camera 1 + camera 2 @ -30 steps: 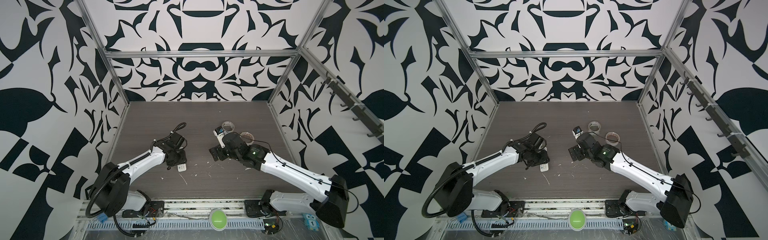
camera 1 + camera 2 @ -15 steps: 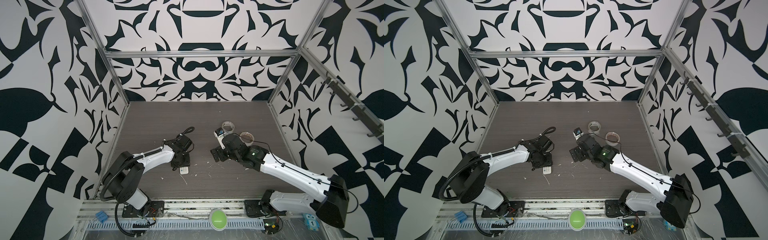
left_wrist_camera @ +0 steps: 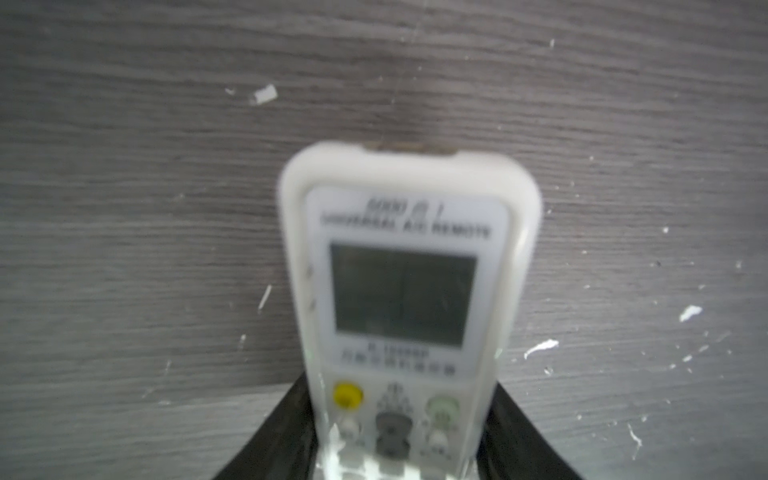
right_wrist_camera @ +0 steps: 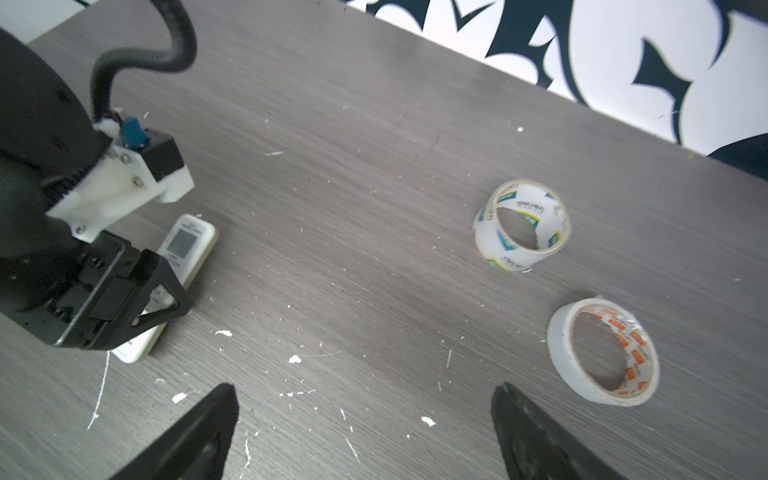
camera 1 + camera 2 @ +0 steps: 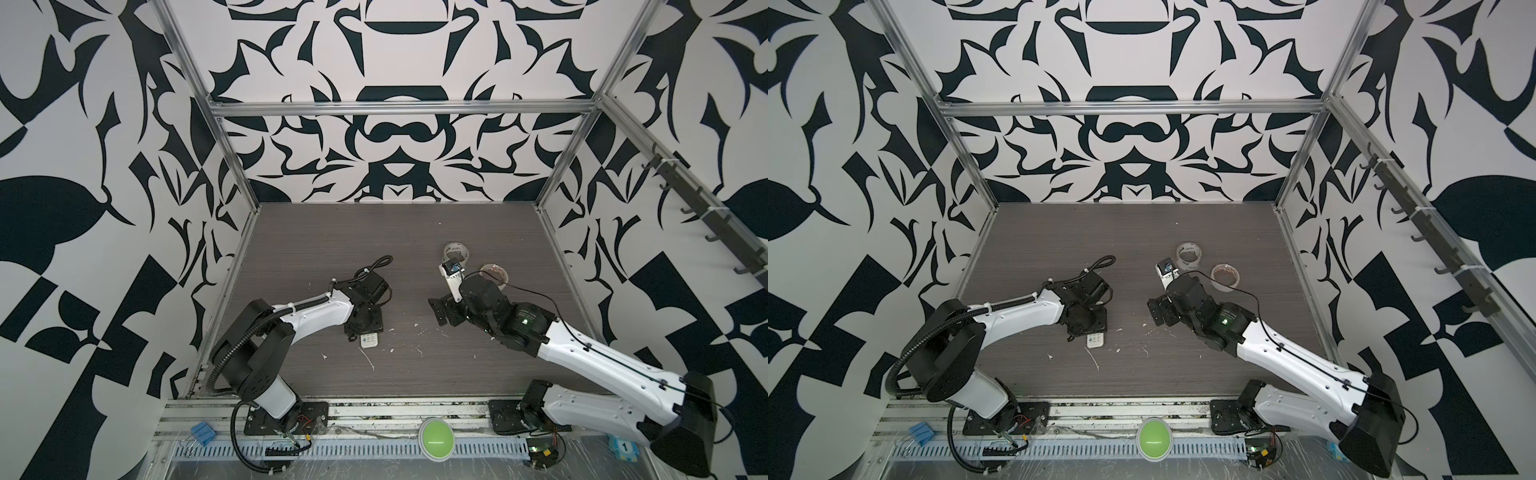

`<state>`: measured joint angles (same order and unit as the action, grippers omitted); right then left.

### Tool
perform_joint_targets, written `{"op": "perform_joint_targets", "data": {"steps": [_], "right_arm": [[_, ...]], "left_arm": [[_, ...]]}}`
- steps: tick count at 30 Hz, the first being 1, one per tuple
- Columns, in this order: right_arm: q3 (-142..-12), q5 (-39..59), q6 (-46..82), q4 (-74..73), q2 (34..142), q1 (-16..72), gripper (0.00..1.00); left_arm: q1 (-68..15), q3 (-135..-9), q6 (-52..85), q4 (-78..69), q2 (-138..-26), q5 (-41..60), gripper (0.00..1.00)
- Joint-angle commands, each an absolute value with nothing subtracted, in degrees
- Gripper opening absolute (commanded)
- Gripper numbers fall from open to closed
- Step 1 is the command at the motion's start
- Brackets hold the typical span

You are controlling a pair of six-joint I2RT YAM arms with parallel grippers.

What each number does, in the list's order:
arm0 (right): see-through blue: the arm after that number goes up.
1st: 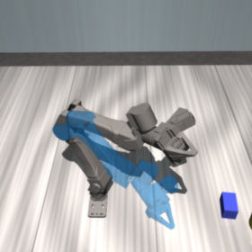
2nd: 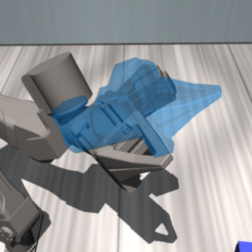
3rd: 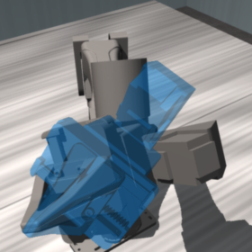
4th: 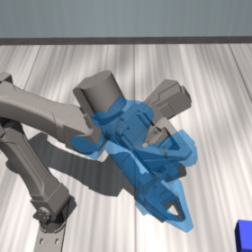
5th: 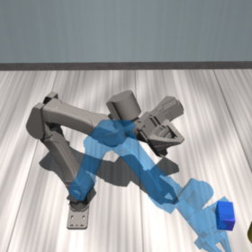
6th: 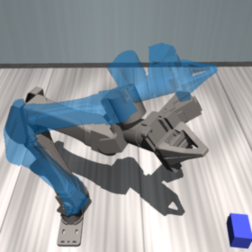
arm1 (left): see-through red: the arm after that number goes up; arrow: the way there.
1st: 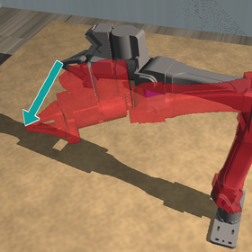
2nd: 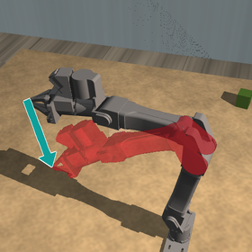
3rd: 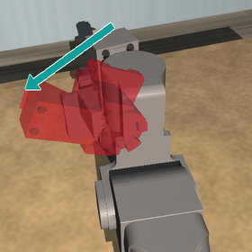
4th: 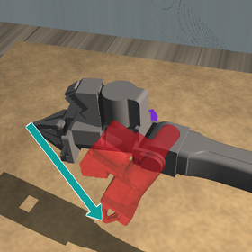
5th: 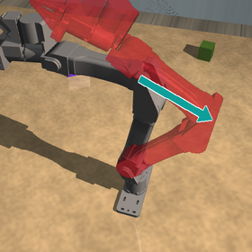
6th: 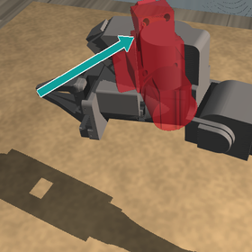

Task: Load the batteries into the remote control
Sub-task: 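Release the remote on the table with the left gripper and retract both arms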

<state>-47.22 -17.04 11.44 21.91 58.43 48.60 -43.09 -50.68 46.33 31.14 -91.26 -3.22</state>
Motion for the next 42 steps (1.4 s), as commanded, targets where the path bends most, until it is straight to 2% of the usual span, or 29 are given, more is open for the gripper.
{"op": "perform_joint_targets", "data": {"steps": [1,6,8,9,15,21,29,35,39,42], "right_arm": [[-46.5,-20.5,10.5,19.7,55.6,48.6,0.99],[-45.7,-23.8,10.5,20.3,52.7,48.4,0.99],[-45.5,-25.3,10.3,20.7,51.7,48.3,0.99],[-45.3,-25.8,10.2,20.8,51.2,48.2,0.99],[-44.5,-30.4,9.1,21.6,50.6,45.0,1.0],[-39.6,-38.1,8.4,17.1,45.3,40.9,0.99],[-31.0,-47.6,8.6,9.8,37.8,36.8,1.0],[-28.1,-46.6,7.4,6.2,39.6,32.6,1.0],[-24.6,-42.6,5.2,0.0,40.6,29.0,0.99],[-19.8,-38.8,3.4,-8.0,40.4,26.3,0.99]], "left_arm": [[-43.2,-51.4,46.8,31.9,-91.6,-4.4,0.63],[-43.2,-51.6,46.8,32.5,-89.7,-4.5,0.83],[-43.2,-51.7,46.8,33.2,-87.7,-5.2,0.98],[-43.3,-51.8,46.6,33.6,-86.8,-5.6,0.99],[-42.4,-50.7,42.2,32.0,-77.6,-13.0,0.99],[-32.3,-47.3,37.8,28.8,-66.3,-19.8,1.0],[-29.6,-43.9,32.0,23.9,-61.4,-44.2,0.99],[-29.3,-38.2,22.7,14.1,-62.8,-56.5,1.0],[-28.3,-33.7,14.9,3.1,-64.2,-57.4,0.99],[-25.6,-29.8,8.5,-7.0,-65.7,-52.5,0.99]]}}
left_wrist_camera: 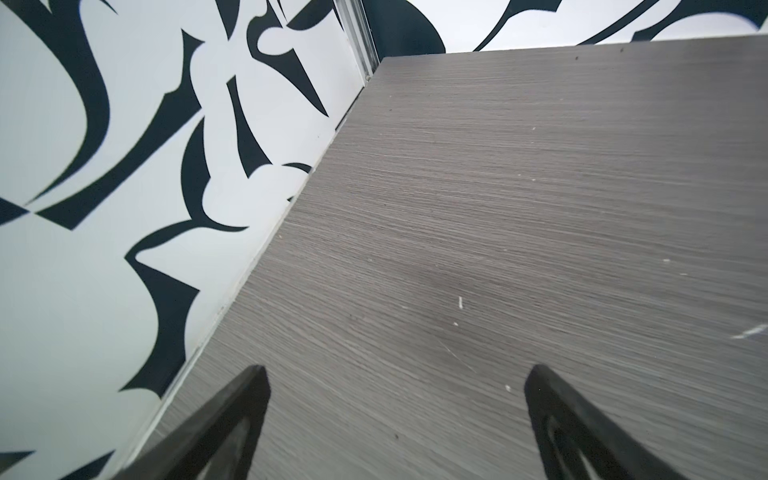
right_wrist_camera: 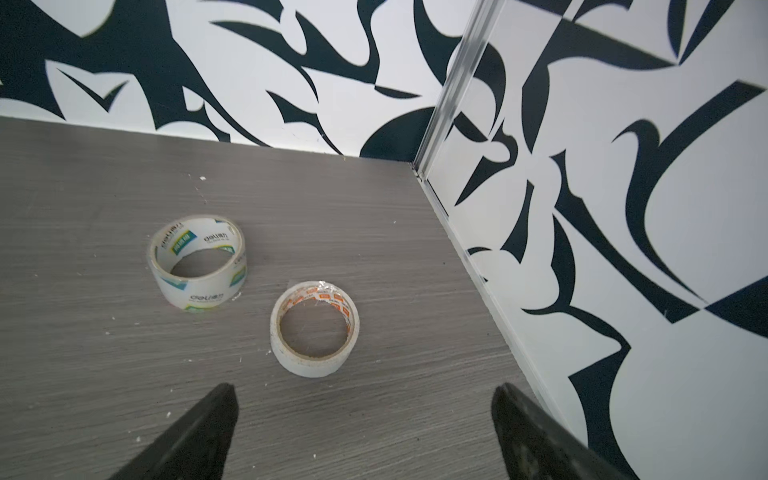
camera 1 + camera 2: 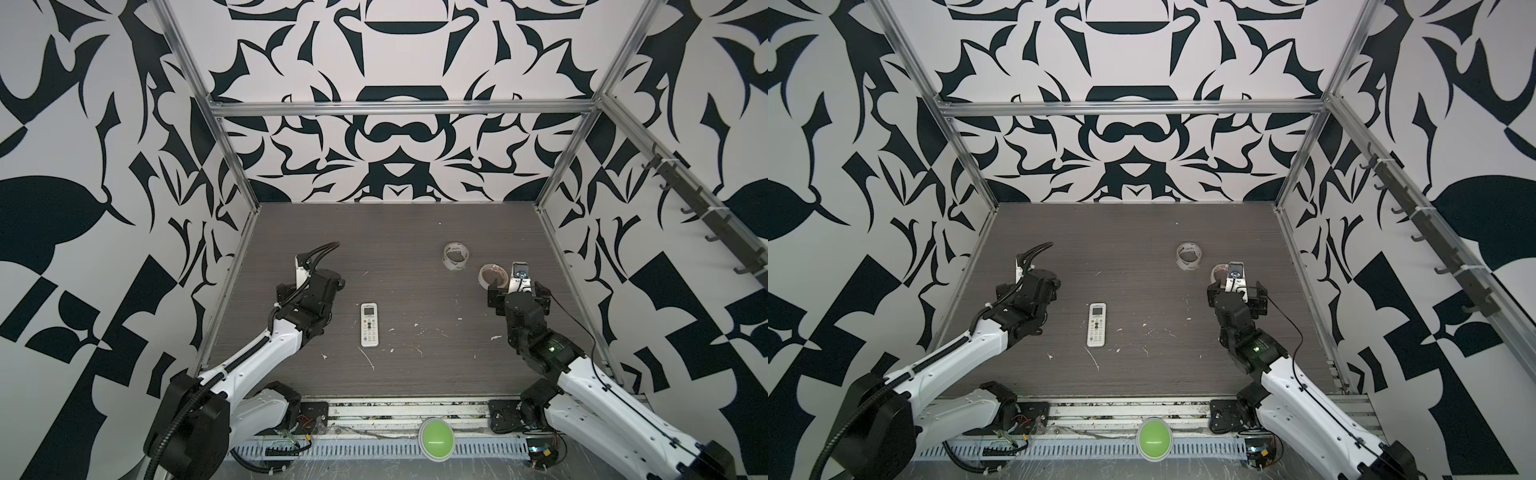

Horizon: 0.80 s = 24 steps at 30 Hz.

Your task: Load the batteries into the remote control

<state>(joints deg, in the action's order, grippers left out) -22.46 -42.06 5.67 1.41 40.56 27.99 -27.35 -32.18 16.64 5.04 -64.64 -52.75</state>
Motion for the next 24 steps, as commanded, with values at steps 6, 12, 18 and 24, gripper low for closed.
{"op": "perform_joint_targets", "data": {"steps": [6,12,18,24], "right_arm": [[-14.9,-34.2,0.7,-17.8,43.1,21.9,0.99],[-12.6,-38.4,-1.8,-26.8,50.2,21.3,1.0],[-11.4,-41.4,-0.3,-37.3,60.5,20.6,1.0],[-10.7,-41.6,-3.2,-49.6,69.2,20.5,1.0]], "left_arm": [[-22.2,-24.6,-0.1,-24.3,-70.3,-48.5,0.99],[-16.9,-20.7,0.3,-36.3,-75.0,-40.8,0.99],[-13.6,-20.4,-1.1,-43.4,-78.6,-37.1,0.99],[-10.9,-20.0,-0.8,-50.0,-81.5,-34.2,0.99]]}}
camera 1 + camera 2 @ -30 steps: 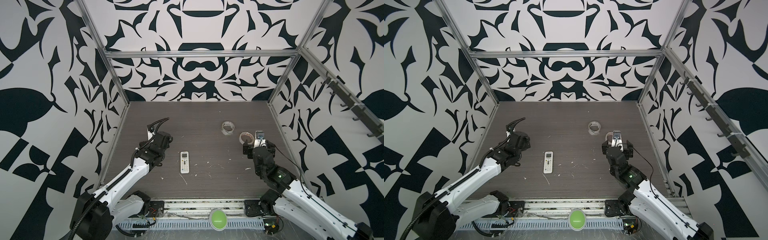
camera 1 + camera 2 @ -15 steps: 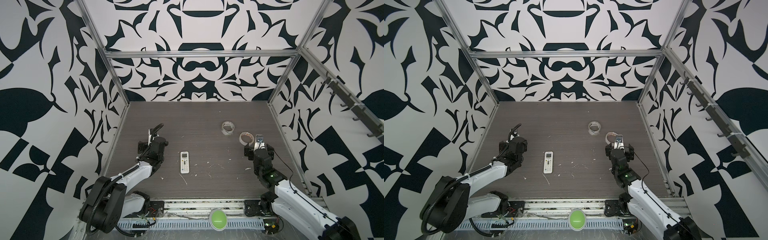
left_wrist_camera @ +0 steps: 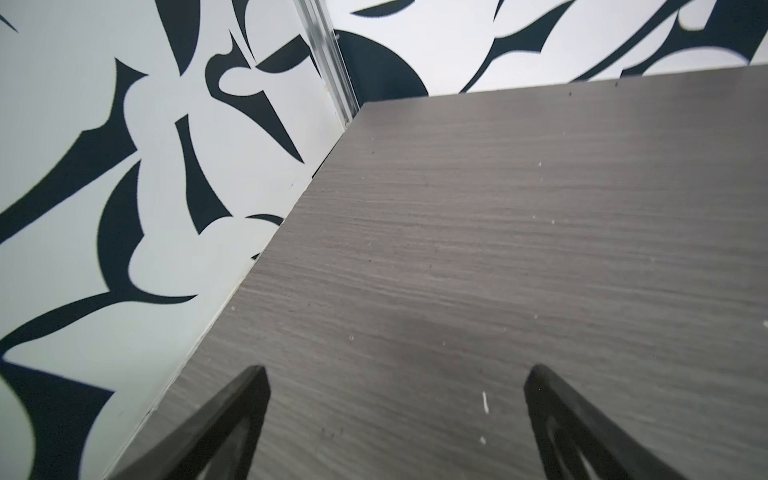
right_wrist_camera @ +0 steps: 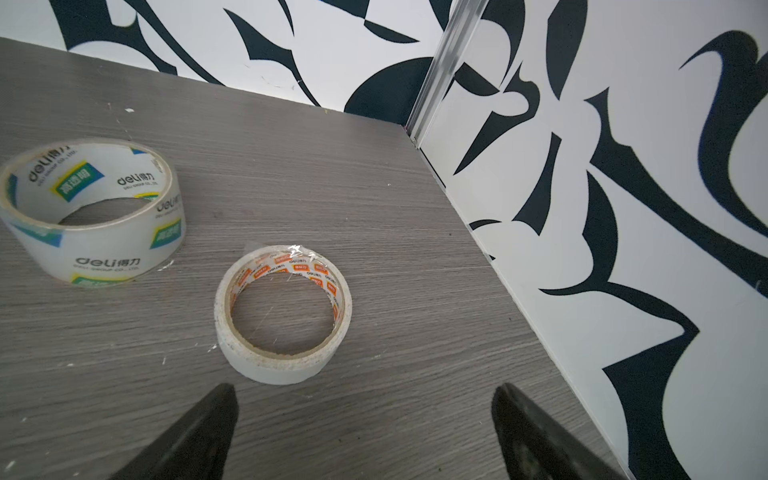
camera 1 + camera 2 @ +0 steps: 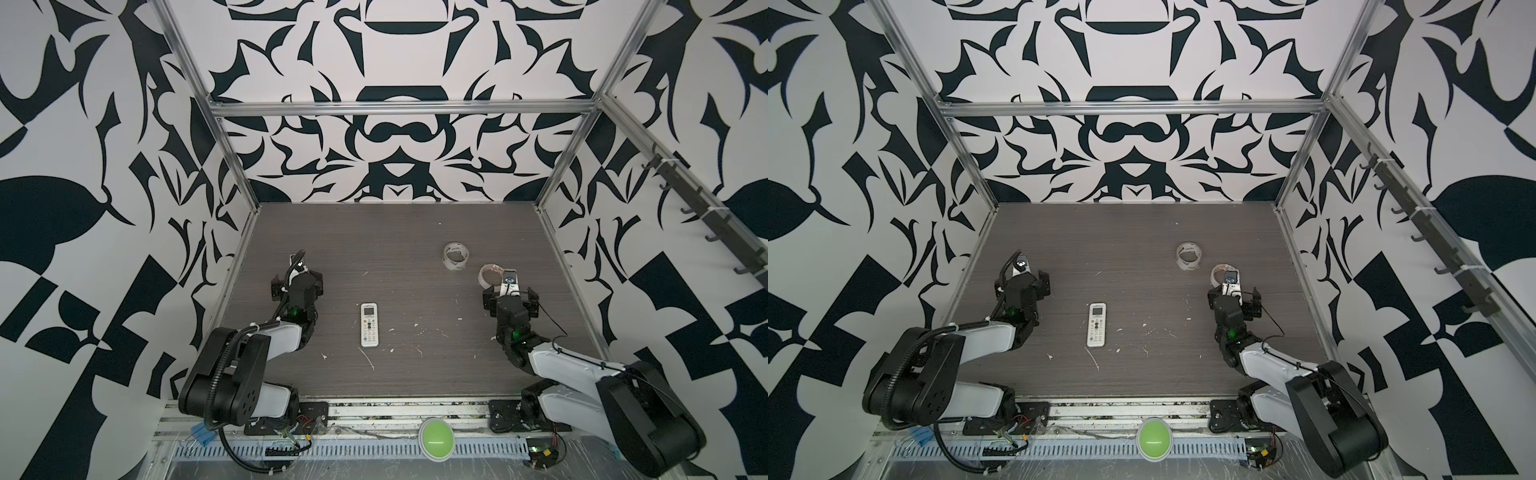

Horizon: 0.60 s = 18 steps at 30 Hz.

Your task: Load the batteries into the remote control

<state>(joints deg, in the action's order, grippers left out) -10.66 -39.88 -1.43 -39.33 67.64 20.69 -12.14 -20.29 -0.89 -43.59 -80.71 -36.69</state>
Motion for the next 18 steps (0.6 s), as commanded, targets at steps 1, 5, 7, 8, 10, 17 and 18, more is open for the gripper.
{"op": "perform_joint_targets", "data": {"steps": [1,5,7,8,10,17,18], "right_arm": [[-10.7,-41.6,-4.0,-52.0,70.7,20.5,1.0],[-11.4,-39.5,-8.2,-61.6,78.0,20.3,0.99],[-12.7,-39.1,-10.5,-63.8,81.3,20.2,0.99],[-14.1,-38.3,-10.9,-61.1,81.7,20.2,1.0],[-15.7,-35.2,-9.8,-55.9,80.7,20.1,1.0],[-10.8,-30.0,-8.3,-77.5,91.2,16.8,0.99],[-10.7,-29.3,-7.8,-76.4,90.5,16.5,0.99]], "left_arm": [[-10.1,-19.7,-0.6,-51.1,-81.7,-33.2,0.99],[-7.5,-17.8,0.8,-57.0,-83.9,-31.5,0.99],[-6.3,-17.0,1.7,-59.9,-85.5,-30.4,0.99],[-5.5,-16.7,2.2,-61.3,-86.4,-29.5,0.99],[-4.2,-15.8,3.0,-64.4,-87.8,-27.5,0.99],[-1.2,-16.3,5.2,-63.5,-89.5,-22.3,0.99],[-0.7,-17.3,5.7,-60.7,-89.1,-21.8,0.99]]}}
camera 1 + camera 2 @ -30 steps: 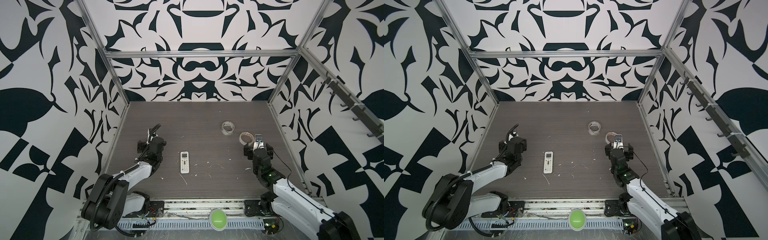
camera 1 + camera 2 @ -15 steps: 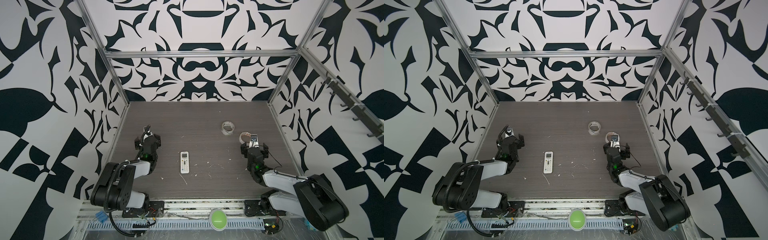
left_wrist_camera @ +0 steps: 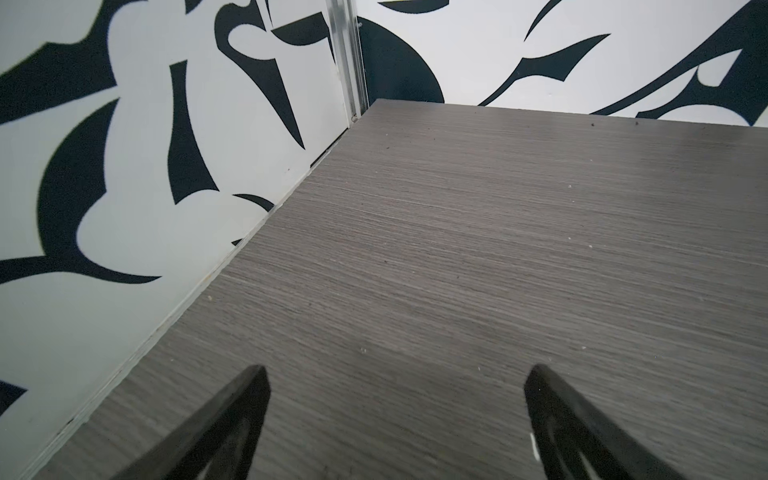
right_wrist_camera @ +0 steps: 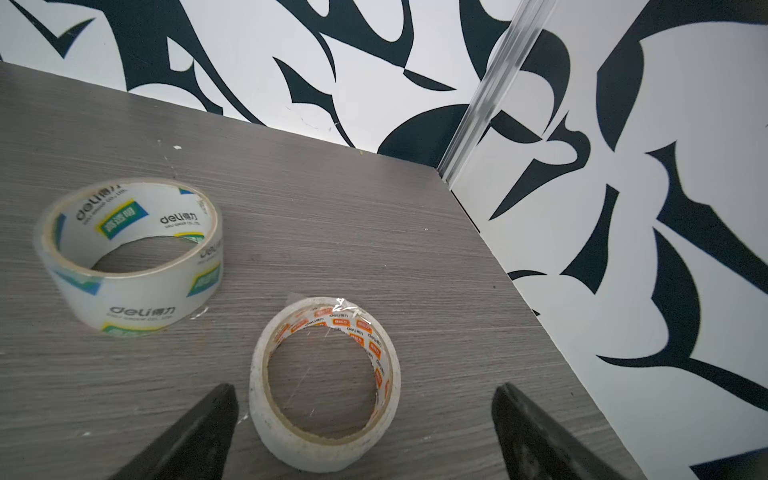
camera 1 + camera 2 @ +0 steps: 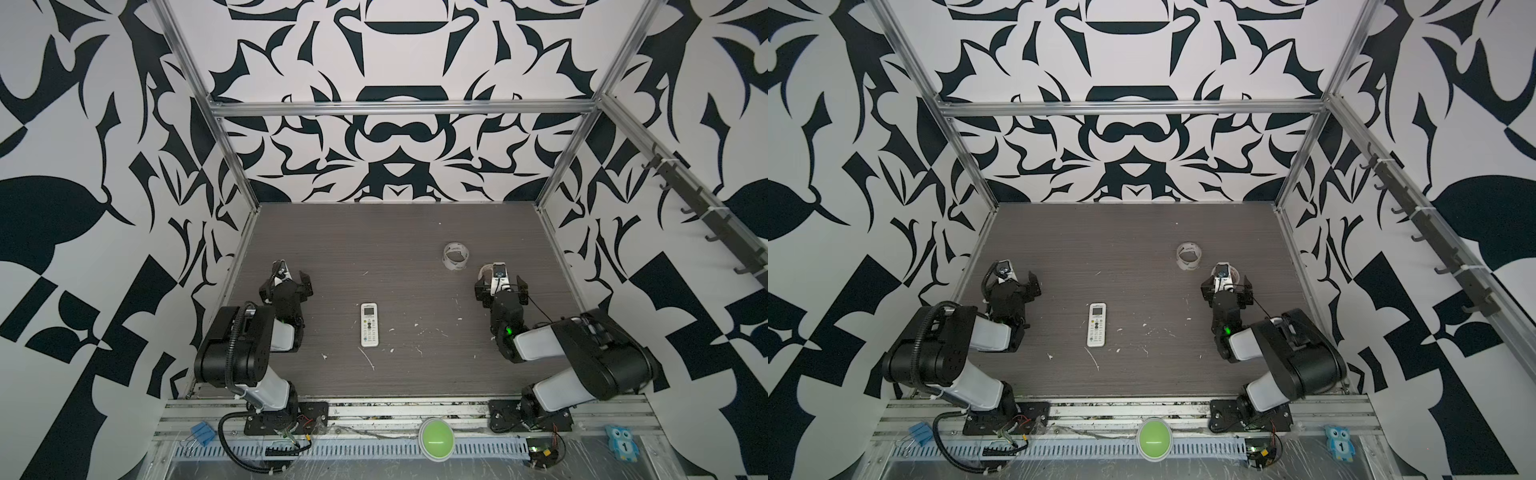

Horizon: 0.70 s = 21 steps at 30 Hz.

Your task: Load the batteries into the remote control

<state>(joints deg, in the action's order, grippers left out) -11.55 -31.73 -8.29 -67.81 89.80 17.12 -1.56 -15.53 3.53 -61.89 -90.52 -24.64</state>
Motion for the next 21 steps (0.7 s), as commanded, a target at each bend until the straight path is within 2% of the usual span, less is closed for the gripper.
{"op": "perform_joint_targets", "data": {"steps": [1,4,8,21], "right_arm": [[-11.2,-28.5,-5.9,-73.4,89.7,15.6,0.99],[-15.9,-30.4,-2.4,-65.5,91.1,13.1,0.99],[-19.5,-27.4,1.1,-56.0,90.0,9.9,1.0],[-19.4,-26.2,1.8,-55.8,89.9,8.8,0.99]], "left_arm": [[0.1,-18.3,6.2,-59.5,-89.5,-21.0,0.99],[1.4,-20.3,7.4,-55.1,-89.4,-19.5,0.99],[1.4,-20.0,7.3,-56.9,-90.0,-19.7,0.99],[1.4,-20.1,7.2,-56.6,-89.8,-19.7,0.99]]}}
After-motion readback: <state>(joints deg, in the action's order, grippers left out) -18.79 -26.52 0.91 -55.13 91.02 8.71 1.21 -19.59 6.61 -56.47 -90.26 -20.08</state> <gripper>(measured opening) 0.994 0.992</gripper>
